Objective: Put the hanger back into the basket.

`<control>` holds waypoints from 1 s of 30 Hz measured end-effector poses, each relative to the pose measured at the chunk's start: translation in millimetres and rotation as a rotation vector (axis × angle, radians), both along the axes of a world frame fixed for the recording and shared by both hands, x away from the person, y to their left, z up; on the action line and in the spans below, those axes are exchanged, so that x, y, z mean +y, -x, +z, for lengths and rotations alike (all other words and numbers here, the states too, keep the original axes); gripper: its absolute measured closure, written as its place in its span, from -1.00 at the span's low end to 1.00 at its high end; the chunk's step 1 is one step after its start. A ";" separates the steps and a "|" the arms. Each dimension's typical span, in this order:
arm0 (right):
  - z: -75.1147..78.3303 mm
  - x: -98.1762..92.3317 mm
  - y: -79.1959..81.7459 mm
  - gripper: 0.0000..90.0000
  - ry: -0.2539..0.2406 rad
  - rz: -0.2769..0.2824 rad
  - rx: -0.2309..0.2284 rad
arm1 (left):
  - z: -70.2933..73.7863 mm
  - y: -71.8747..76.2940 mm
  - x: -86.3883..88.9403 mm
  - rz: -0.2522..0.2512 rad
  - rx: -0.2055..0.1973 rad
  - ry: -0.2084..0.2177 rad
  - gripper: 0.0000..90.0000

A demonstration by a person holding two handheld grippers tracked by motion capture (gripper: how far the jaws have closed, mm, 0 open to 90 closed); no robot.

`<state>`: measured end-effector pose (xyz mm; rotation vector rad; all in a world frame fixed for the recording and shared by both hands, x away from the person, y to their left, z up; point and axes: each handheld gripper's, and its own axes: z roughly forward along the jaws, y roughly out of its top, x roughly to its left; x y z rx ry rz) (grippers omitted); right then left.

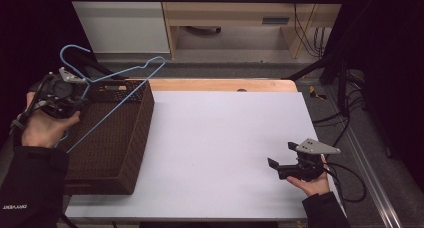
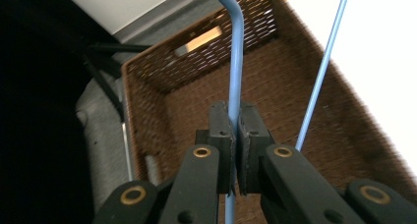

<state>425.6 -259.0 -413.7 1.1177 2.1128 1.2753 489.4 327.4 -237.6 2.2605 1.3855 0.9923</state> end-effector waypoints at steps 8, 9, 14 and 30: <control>-0.4 0.0 -0.5 -0.84 0.004 0.002 -0.003 | -22.9 -4.1 27.9 0.057 0.028 -0.027 0.94; -0.6 0.2 -0.5 -0.84 0.003 0.001 -0.002 | -25.9 -4.5 30.1 0.061 0.029 -0.024 0.94; -1.7 0.8 -0.7 -0.84 0.005 -0.003 0.005 | -42.0 -5.9 38.7 0.084 0.049 -0.034 0.94; -3.1 1.3 -1.2 -0.84 0.012 -0.003 0.007 | -102.3 -14.4 47.4 0.128 0.130 -0.027 0.93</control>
